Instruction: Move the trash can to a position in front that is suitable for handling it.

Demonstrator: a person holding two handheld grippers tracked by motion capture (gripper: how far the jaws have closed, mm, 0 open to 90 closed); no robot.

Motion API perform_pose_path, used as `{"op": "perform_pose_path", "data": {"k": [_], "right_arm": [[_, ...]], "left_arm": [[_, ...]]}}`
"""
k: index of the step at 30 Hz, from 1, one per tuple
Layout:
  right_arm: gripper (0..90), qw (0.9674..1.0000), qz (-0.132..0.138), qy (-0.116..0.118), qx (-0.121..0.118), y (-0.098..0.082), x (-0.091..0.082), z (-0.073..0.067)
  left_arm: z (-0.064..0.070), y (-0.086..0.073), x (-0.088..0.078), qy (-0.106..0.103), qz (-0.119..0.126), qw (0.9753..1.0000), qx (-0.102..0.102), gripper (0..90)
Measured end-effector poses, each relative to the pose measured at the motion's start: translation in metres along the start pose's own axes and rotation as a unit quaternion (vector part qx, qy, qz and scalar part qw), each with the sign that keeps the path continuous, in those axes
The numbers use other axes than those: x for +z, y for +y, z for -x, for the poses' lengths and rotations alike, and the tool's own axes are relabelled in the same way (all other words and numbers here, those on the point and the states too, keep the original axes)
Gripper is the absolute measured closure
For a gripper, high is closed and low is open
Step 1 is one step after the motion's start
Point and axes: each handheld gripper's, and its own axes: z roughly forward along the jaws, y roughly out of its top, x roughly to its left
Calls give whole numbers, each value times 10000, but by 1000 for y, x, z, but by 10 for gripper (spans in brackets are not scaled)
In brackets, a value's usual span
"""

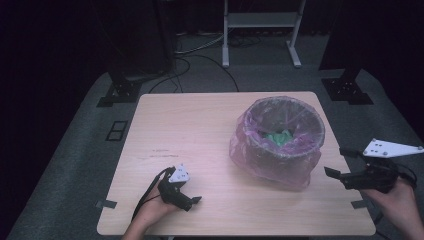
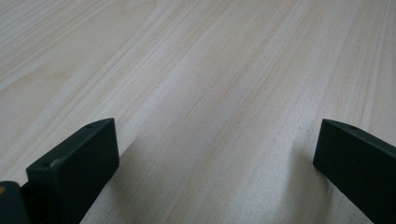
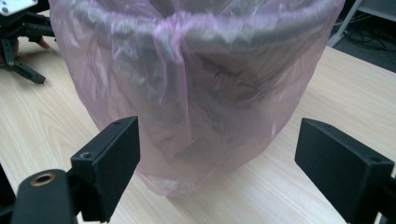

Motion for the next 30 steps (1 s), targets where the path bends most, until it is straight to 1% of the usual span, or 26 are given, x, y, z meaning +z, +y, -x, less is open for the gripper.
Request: {"op": "perform_pose_path", "data": {"k": [15,19,22,26,30], "right_arm": [[135,9996,123,-249,-77,39,6,0],[136,9993,98,-367,-58,48,10,1],[135,9992,67,-387,-33,55,14,1],[136,9988,16,-477,-44,66,20,3],[136,9986,-30,-526,12,77,28,7]], "left_arm": [[0,0,0,2,9,10000,-3,0],[0,0,0,2,4,10000,4,0],[0,0,0,2,9,10000,-2,0],[0,0,0,2,4,10000,3,0],[0,0,0,1,9,10000,0,0]]}}
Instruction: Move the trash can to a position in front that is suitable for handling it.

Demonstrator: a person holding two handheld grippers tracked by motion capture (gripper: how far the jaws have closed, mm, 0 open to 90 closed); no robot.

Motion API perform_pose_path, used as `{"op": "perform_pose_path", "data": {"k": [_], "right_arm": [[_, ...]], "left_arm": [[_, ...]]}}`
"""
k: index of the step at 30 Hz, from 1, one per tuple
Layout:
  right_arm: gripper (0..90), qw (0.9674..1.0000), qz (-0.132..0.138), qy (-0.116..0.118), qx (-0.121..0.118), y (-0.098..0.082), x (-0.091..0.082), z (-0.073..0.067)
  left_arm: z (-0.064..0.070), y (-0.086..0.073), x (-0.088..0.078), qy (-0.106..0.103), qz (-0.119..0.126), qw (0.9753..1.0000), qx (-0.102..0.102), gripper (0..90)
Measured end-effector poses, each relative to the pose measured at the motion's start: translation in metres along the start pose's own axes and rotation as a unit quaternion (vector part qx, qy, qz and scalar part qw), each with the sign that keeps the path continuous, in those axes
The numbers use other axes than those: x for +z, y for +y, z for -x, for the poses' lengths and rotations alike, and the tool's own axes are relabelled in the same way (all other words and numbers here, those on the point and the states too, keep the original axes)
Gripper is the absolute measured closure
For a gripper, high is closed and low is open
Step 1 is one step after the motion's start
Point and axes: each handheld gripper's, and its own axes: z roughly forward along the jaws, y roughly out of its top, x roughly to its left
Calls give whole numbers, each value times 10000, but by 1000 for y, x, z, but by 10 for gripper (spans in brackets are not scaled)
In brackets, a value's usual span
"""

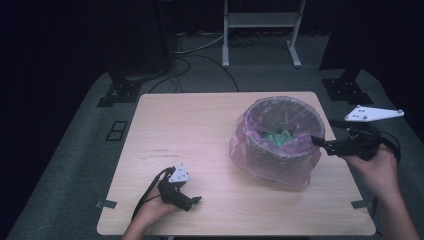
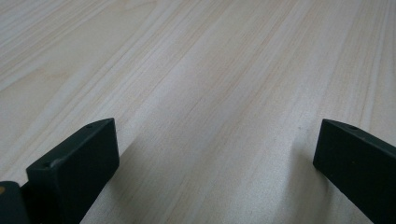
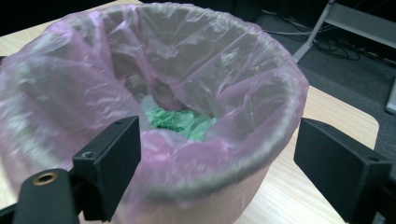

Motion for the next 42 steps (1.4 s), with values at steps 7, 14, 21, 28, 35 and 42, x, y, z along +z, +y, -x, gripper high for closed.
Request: {"op": "perform_pose_path", "data": {"k": [7,14,21,28,35,42], "right_arm": [[191,9999,-71,-110,97,13,12,10],[291,9994,-221,-176,211,17,23,23],[444,9980,-536,-200,279,21,38,35],[623,9958,-825,-182,344,21,49,42],[664,9943,-958,-193,424,22,52,46],[751,9934,-1056,-168,409,27,55,42]], "left_arm": [[0,0,0,-4,-1,10000,1,0],[0,0,0,-8,-6,10000,7,0],[0,0,0,-10,-6,10000,8,0],[0,0,0,-16,1,10000,15,0],[0,0,0,-19,1,10000,18,0],[0,0,0,-19,3,10000,18,0]]}}
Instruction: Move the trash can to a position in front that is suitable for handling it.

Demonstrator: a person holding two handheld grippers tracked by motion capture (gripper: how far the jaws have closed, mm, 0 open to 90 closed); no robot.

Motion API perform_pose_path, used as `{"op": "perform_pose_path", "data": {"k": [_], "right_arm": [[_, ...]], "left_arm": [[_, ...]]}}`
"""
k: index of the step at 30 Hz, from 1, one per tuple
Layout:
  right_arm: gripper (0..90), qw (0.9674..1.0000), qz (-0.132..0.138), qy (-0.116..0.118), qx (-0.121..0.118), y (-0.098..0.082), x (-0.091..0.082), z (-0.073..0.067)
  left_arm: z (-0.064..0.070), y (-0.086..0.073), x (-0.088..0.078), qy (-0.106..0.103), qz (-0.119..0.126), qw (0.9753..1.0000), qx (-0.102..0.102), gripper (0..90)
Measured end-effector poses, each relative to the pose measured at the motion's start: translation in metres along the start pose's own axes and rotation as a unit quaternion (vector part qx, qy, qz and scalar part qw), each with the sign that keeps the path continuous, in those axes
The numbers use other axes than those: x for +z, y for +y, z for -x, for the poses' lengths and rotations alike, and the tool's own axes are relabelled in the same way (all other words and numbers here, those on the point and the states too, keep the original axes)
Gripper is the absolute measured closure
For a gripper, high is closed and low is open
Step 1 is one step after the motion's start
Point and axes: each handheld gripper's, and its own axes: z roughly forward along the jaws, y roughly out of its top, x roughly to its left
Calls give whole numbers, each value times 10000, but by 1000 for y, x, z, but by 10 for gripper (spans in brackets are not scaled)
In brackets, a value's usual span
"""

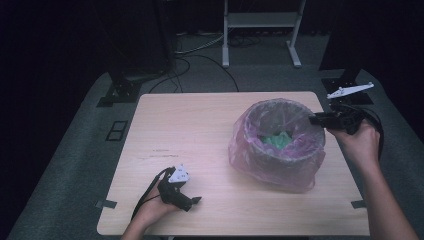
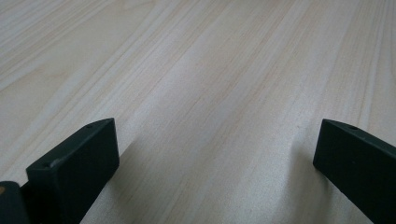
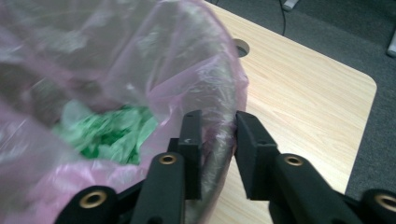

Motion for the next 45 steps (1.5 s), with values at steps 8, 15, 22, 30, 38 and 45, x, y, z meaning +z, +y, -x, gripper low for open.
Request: {"op": "perform_pose_path", "data": {"k": [8,15,22,30,38,45], "right_arm": [[803,9994,-88,231,-222,5,2,-10],[804,9994,-77,257,-223,5,3,-12],[804,9986,-86,392,-348,11,8,-25],[803,9959,-91,630,-638,24,20,-53],[803,9918,-108,903,-899,38,32,-84],[800,9880,-127,1068,-1106,45,38,-105]], "left_arm": [[0,0,0,-6,2,10000,6,0],[0,0,0,-6,3,10000,5,0],[0,0,0,-7,-3,10000,8,0],[0,0,0,-8,-9,10000,12,0],[0,0,-1,-15,-24,10000,33,0],[0,0,-1,-24,-18,10000,40,0]]}}
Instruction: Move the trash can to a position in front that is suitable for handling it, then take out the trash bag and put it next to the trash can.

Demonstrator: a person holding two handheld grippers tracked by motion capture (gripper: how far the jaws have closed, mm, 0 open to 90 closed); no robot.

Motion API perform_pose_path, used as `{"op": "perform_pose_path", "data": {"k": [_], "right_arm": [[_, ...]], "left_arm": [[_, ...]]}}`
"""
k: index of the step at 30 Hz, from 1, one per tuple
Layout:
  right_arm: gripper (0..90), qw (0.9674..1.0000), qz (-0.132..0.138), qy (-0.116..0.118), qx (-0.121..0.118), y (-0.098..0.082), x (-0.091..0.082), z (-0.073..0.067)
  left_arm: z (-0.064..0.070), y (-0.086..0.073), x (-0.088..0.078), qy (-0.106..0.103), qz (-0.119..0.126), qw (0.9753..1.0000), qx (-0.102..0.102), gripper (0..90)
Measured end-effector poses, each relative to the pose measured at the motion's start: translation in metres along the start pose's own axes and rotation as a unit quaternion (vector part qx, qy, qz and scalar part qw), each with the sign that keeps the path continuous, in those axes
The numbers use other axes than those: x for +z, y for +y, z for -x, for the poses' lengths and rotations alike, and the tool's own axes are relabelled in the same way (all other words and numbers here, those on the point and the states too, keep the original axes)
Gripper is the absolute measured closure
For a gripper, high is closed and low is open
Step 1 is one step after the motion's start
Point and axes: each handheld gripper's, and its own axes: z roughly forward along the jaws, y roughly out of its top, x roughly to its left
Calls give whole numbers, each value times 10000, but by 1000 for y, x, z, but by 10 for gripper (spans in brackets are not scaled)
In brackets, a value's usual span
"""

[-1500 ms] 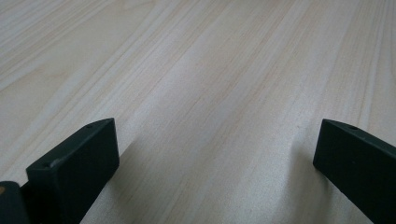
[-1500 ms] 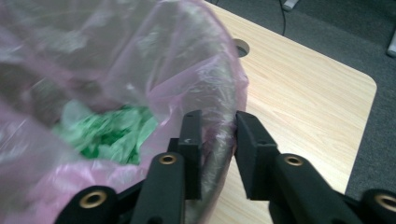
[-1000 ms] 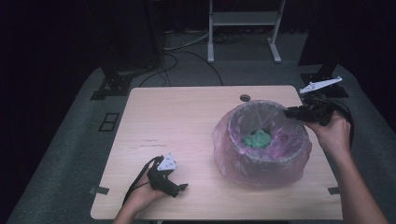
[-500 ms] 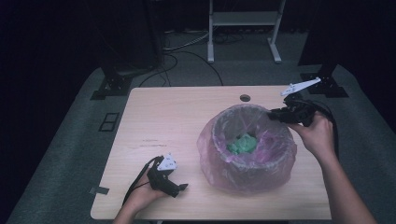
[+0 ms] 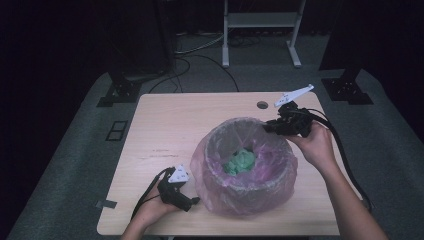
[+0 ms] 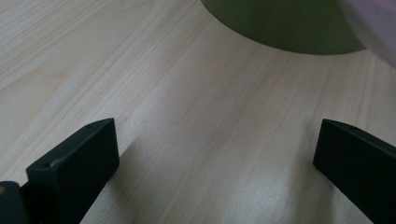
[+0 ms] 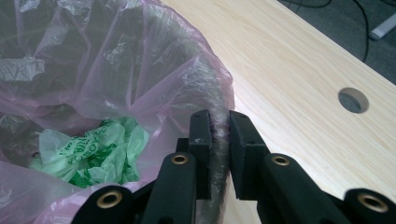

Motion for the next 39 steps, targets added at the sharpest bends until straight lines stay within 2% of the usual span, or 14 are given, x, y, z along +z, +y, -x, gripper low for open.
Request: {"op": "perform_pose_path", "data": {"k": [3,6,13,19,21,26,31,39], "right_arm": [[789,10000,34,4,-19,-1,0,-1],[719,9998,185,32,15,-3,-5,-2],[666,9990,440,-32,-41,-8,-29,-6],[649,9975,696,-4,-106,-16,-53,-13],[648,9973,713,-4,-160,-20,-59,-18],[637,9970,720,218,-154,-35,-70,-25],[624,9962,781,331,-196,-49,-80,-30],[608,9971,560,455,-235,-59,-73,-37]], "left_arm": [[0,0,0,-6,0,10000,1,0],[0,0,0,-11,-1,10000,3,0],[0,-2,-2,-8,-6,10000,11,0],[-1,-10,-11,32,-6,10000,-34,0],[-2,-12,-13,44,-16,10000,-38,0],[0,-15,-15,98,-9,9999,-95,0],[1,-16,-16,101,-7,9999,-102,0],[1,-16,-16,104,-7,9999,-109,0]]}}
